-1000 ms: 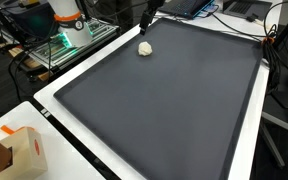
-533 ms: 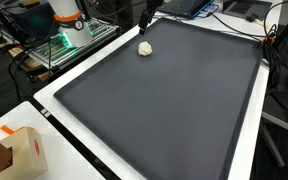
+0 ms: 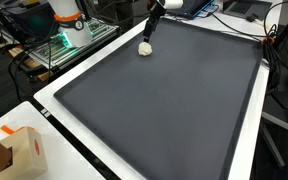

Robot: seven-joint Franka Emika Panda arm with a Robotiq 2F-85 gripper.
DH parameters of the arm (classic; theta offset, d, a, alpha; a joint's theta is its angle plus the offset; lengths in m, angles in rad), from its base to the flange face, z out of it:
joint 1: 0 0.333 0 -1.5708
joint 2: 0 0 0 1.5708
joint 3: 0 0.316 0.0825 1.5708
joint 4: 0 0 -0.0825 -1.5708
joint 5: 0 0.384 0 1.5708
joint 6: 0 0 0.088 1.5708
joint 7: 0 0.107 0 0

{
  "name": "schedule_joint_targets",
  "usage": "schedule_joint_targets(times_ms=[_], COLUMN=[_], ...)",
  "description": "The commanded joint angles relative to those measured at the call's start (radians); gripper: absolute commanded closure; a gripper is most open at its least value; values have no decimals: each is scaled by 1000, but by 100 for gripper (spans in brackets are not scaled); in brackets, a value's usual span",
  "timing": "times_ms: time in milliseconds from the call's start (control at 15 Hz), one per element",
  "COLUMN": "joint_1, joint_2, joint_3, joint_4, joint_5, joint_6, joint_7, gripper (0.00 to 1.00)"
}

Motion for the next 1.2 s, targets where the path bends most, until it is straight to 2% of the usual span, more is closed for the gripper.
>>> schedule_joint_targets(times_ms=[0, 933, 1133], joint_1=[3, 0, -2], joint_2=[16, 65, 74], joint_3=[0, 0, -2], joint_4=[-34, -57, -58], joint_5=[26, 77, 83], joint_6=[47, 57, 67], joint_7=[33, 63, 64], gripper=[0, 0, 8])
